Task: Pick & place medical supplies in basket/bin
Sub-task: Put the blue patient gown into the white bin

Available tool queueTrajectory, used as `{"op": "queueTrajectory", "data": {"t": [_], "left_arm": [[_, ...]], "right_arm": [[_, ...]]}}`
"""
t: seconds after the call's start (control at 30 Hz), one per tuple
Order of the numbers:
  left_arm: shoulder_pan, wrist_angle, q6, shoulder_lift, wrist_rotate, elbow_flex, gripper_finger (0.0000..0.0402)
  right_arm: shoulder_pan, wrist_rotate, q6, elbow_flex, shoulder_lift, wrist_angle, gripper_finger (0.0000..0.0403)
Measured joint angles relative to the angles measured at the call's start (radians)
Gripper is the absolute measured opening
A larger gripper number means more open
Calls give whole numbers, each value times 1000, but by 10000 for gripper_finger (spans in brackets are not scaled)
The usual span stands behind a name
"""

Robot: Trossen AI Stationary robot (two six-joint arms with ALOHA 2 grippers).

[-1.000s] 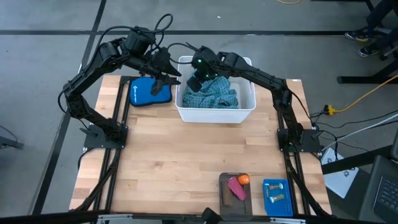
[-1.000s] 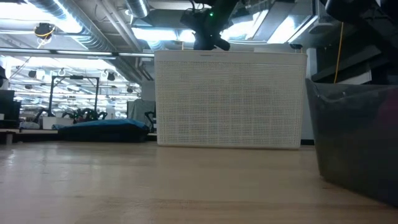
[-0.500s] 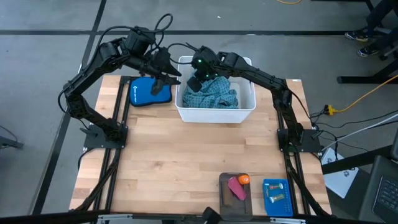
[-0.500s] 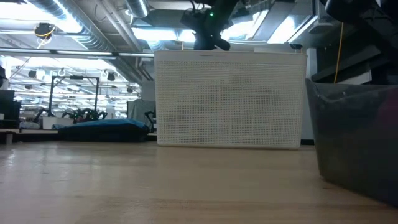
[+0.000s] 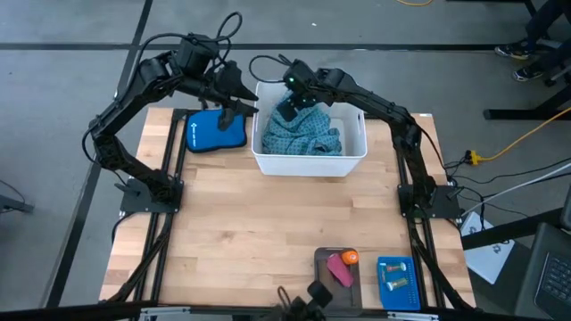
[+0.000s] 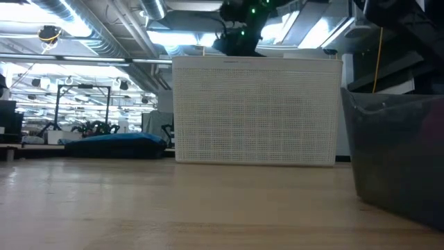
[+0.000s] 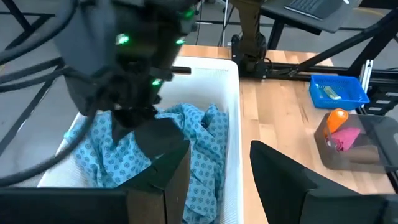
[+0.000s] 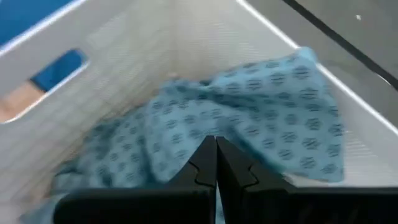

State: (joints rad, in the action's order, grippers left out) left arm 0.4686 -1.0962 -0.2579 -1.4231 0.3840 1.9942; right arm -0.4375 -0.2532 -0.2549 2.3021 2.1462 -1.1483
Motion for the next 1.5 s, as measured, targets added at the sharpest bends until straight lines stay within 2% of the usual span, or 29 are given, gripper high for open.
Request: {"op": "queueTrajectory", "data": {"t": [0.23,0.4,0.7,0.93,1.2,1.5], "left_arm": [[0,-8,-15,0,2,0,164],[0,-8,-16,0,2,0,164],[0,6,-29,0,3,-47,164],[0,83,-38,-1,2,-137,164],[4,119,-41,6,2,-139,164],[6,197,-11,68,0,-139,164]], "right_arm": [[-56,-7,-30,-160,1,141,0],[-87,96,-63,-277,0,249,0],[-110,205,-101,-457,1,246,0],[-108,231,-104,-468,2,221,0],[-108,243,-104,-468,-7,223,0],[-87,231,-97,-468,-132,246,0]]}}
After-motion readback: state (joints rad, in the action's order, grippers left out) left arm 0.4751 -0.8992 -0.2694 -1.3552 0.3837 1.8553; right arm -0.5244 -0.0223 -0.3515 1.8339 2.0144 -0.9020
